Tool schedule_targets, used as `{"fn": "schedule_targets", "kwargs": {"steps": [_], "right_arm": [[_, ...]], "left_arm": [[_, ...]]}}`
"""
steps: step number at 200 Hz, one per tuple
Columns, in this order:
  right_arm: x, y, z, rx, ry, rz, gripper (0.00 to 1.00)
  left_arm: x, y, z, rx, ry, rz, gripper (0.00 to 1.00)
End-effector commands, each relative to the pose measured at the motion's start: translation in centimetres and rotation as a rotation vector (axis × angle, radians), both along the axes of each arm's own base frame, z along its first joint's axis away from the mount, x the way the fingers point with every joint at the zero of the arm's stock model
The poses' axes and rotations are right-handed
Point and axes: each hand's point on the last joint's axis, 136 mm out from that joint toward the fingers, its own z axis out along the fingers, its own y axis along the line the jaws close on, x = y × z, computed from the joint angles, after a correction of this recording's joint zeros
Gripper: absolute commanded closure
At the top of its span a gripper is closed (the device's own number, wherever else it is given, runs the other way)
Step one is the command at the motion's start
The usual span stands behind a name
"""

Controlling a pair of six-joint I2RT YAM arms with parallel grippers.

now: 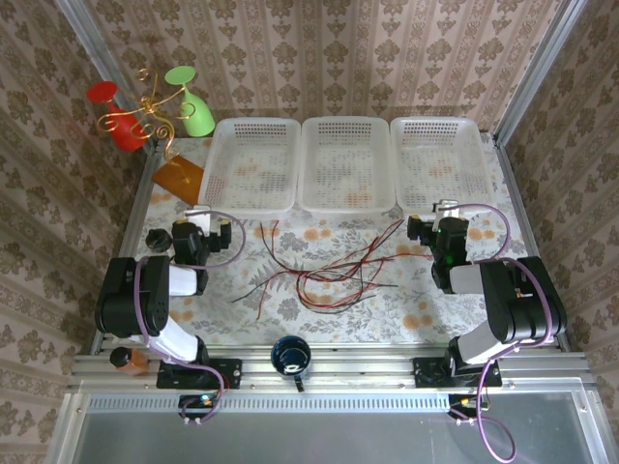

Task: Untangle the cables
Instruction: Untie the cable.

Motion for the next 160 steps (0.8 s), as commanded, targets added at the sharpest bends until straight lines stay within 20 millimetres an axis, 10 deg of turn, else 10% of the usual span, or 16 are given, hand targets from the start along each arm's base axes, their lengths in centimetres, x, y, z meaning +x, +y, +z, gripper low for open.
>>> {"fn": "schedule_targets", "kwargs": {"steps": [1,160], "right_arm": [[0.9,0.4,1.5,0.003,-0.054,0.016,0.00],[-6.7,-1.1,7.9,0.069,-0.157,-0.110,0.00]], "left_arm": [[0.7,0.5,1.6,-0.016,-0.043,0.022,0.00],[-3.5,-0.9,7.8,0.047,-0.199,0.051,0.00]]}}
